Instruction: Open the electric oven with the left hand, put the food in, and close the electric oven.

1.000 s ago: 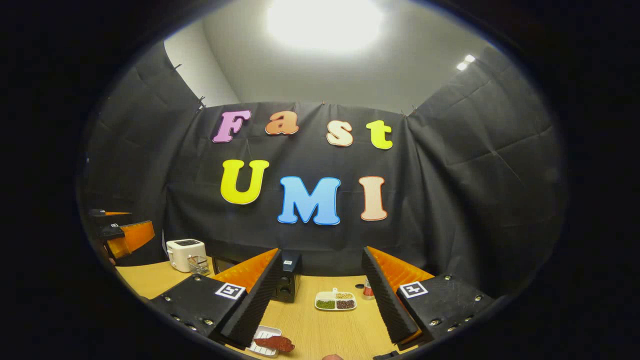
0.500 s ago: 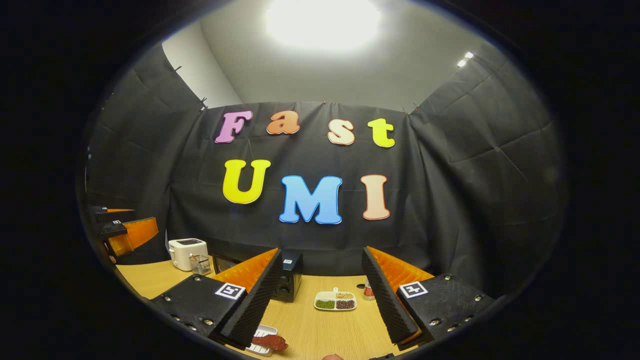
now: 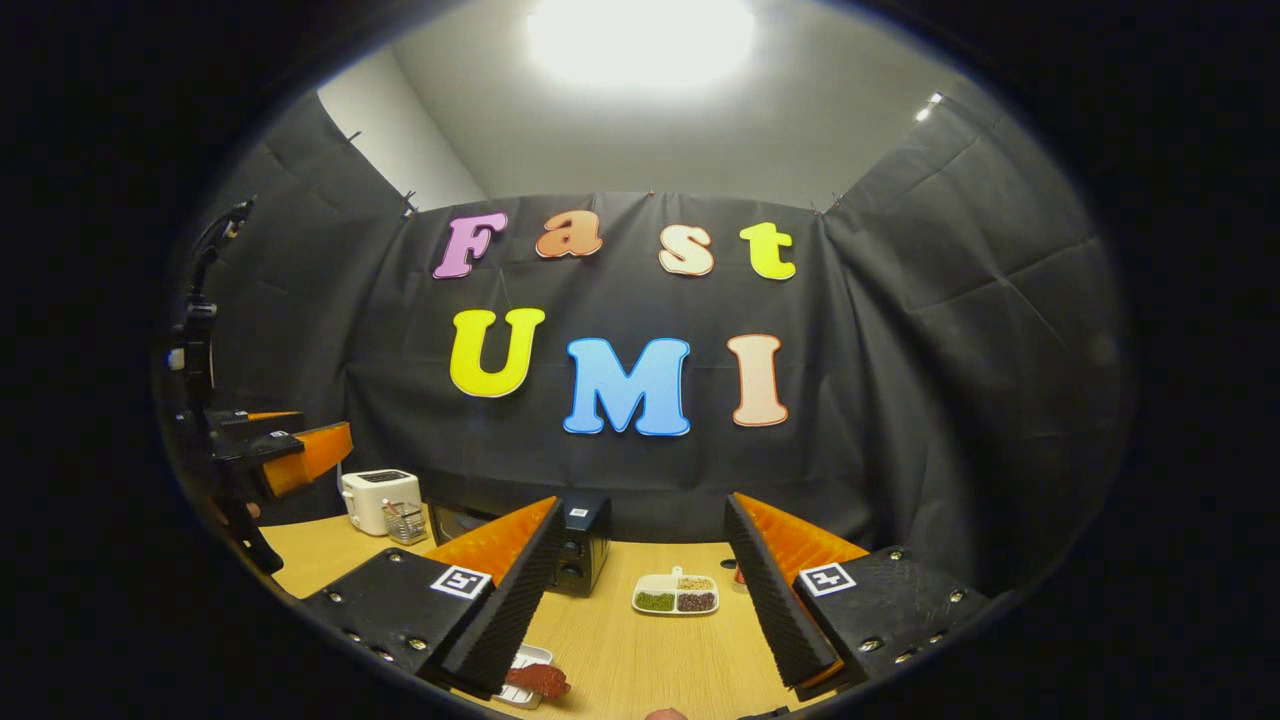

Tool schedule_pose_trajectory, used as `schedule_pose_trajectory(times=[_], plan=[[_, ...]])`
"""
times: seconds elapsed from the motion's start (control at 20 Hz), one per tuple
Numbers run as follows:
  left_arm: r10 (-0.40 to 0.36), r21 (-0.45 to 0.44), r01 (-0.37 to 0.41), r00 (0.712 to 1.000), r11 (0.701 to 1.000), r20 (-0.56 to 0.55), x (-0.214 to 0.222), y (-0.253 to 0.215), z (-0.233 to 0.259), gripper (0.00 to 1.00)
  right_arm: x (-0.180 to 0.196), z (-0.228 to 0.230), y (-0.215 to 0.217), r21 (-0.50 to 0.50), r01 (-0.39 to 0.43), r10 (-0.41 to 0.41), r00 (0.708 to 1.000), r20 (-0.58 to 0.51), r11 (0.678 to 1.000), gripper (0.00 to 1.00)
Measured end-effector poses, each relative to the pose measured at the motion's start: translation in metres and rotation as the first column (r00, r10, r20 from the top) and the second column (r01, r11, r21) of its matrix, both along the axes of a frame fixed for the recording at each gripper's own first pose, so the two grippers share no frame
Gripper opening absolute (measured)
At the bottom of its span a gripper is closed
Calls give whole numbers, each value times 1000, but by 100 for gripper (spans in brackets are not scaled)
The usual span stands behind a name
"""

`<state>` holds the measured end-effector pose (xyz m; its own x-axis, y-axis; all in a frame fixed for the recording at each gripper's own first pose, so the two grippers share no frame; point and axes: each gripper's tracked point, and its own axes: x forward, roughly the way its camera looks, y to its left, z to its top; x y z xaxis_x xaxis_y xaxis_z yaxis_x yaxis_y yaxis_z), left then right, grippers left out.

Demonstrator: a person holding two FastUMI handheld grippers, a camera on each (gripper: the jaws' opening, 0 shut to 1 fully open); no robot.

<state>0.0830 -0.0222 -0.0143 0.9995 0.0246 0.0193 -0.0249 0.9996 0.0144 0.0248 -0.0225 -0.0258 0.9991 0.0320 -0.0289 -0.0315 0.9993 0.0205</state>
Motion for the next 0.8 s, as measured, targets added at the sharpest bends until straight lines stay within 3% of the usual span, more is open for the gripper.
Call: schedule_pose_trajectory(times=[0.05, 0.1, 0.5, 0.8], plan=[[-11, -5, 11, 1000, 1000, 3, 15, 0, -3, 91, 6, 0, -1, 1, 21, -21, 1000, -3, 1000, 96], [-24, -9, 24, 1000, 1000, -1, 30, 1, -6, 100, 12, -3, 0, 3, 39, -39, 999, -14, 999, 96], [-104, -35, 103, 994, 994, -33, 154, 0, -57, 100, 50, -7, 0, -27, 173, -174, 984, -26, 985, 96], [-147, -49, 143, 983, 989, -107, 222, -9, -118, 97, 57, -22, -11, -60, 284, -287, 956, -64, 957, 96]])
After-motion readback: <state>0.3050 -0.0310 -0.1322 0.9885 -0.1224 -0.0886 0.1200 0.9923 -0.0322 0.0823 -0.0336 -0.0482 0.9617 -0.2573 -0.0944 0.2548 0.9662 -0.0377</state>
